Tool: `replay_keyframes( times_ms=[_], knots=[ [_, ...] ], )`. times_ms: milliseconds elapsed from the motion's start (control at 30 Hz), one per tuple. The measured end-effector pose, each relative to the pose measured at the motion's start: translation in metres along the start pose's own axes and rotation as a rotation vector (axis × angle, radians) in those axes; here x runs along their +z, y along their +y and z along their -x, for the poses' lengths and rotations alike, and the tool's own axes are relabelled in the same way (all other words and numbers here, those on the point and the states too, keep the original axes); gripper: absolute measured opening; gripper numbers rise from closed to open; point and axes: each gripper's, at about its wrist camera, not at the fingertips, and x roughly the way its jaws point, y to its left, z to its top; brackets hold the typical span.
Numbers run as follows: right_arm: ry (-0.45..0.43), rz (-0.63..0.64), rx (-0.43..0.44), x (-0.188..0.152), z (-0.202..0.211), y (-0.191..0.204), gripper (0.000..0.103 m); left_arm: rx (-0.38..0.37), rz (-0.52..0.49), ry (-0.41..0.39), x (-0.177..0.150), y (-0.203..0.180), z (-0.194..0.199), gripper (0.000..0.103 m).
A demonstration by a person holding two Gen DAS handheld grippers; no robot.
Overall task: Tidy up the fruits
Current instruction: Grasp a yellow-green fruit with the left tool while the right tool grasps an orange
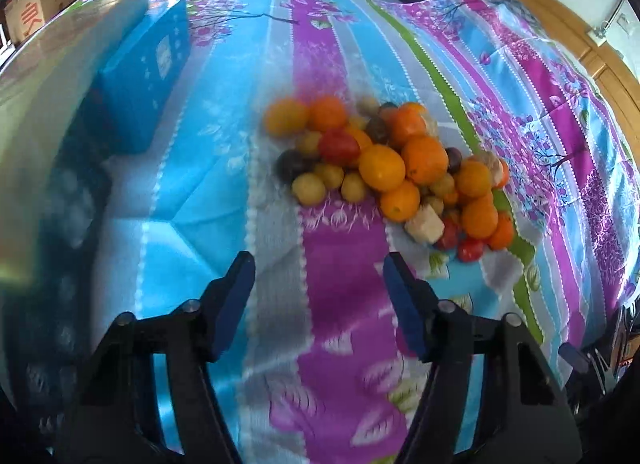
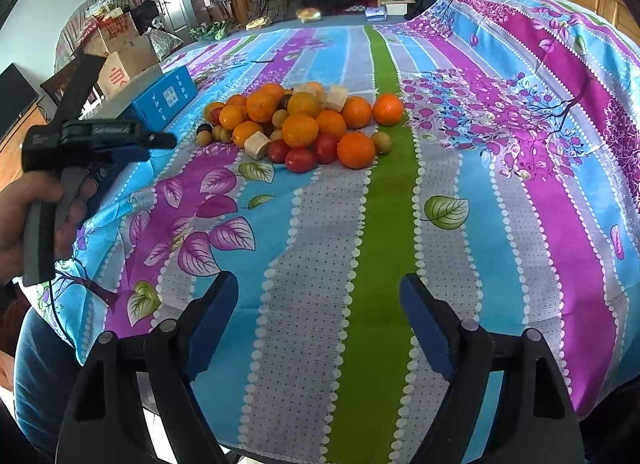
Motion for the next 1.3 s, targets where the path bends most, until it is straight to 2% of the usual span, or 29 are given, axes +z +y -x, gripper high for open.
replay_keyframes(
  times_ms=[100, 300, 567, 667, 800, 933, 1000, 1033, 1133, 1300],
  knots=[
    [0.012, -0.003, 0.003, 0.001, -0.006, 0.000, 0.083, 0.004, -0.002, -0.015, 0.008, 0.001, -0.011, 0.052],
    [0.024, 0.001, 0.010, 0.005, -0.017, 0.001, 0.080, 0.025, -0.027, -0.013, 0.020, 0.000, -0.036, 0.041],
    [0.018, 0.010, 0.020, 0.012, -0.024, 0.001, 0.076, 0.032, -0.032, -0.027, 0.026, -0.001, -0.052, 0.039],
    [0.027, 0.018, 0.022, 0.011, -0.026, 0.001, 0.069, 0.047, -0.035, -0.036, 0.027, 0.001, -0.056, 0.027],
    [0.023, 0.018, 0.024, 0.012, -0.025, -0.002, 0.064, 0.050, -0.036, -0.054, 0.022, 0.000, -0.049, 0.026],
    [0.003, -0.016, 0.032, 0.021, -0.024, -0.016, 0.063, 0.008, -0.039, -0.075, 0.012, -0.008, -0.027, 0.026],
    [-0.008, -0.038, 0.029, 0.029, -0.026, -0.026, 0.062, -0.012, -0.049, -0.088, 0.005, -0.014, -0.015, 0.026],
    [-0.013, -0.045, 0.030, 0.034, -0.027, -0.031, 0.056, -0.022, -0.052, -0.096, 0.003, -0.016, -0.010, 0.026],
    [-0.023, -0.061, 0.032, 0.050, -0.036, -0.045, 0.056, -0.046, -0.053, -0.105, -0.001, -0.021, 0.003, 0.026],
    [-0.017, -0.031, 0.092, 0.083, -0.060, -0.051, 0.055, -0.072, -0.061, -0.120, 0.002, -0.029, 0.013, 0.026]
  ],
)
